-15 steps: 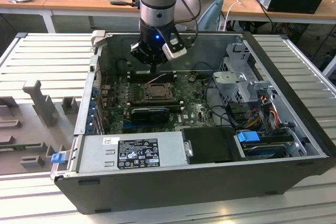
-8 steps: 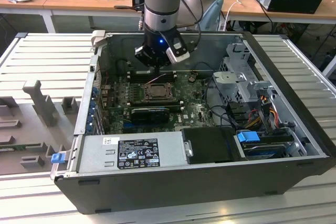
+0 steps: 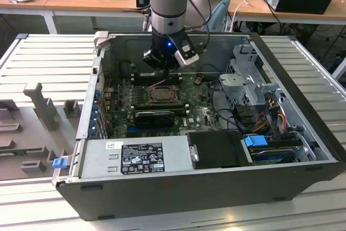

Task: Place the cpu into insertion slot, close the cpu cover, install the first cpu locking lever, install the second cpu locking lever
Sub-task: 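Install the first cpu locking lever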

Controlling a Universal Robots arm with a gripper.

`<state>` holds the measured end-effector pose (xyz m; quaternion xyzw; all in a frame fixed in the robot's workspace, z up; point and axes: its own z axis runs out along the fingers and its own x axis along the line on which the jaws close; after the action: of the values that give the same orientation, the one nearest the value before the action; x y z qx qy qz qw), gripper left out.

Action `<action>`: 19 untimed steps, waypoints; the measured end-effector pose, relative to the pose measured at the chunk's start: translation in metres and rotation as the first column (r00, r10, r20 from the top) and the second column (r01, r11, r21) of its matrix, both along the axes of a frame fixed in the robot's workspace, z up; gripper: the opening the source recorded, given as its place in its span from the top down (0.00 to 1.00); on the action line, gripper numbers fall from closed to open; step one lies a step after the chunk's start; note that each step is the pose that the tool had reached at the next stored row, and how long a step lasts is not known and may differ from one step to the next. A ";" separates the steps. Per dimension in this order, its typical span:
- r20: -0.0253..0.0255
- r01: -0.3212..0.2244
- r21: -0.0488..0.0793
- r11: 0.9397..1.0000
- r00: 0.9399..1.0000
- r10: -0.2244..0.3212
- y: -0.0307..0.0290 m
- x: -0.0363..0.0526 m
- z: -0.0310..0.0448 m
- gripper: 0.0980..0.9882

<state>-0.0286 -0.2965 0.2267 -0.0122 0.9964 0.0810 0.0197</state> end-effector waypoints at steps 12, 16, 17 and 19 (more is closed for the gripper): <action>0.004 0.000 -0.005 1.000 1.000 0.000 -0.0004 0.0015 -0.0178 0.99; 0.005 0.000 -0.010 1.000 1.000 0.000 -0.0004 0.0019 -0.0206 0.99; 0.005 0.001 -0.012 1.000 1.000 -0.001 -0.0004 0.0023 -0.0214 0.99; 0.005 0.001 -0.013 1.000 1.000 -0.001 -0.0004 0.0027 -0.0222 0.99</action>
<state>-0.0258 -0.2969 0.2046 -0.0122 0.9969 0.0743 0.0222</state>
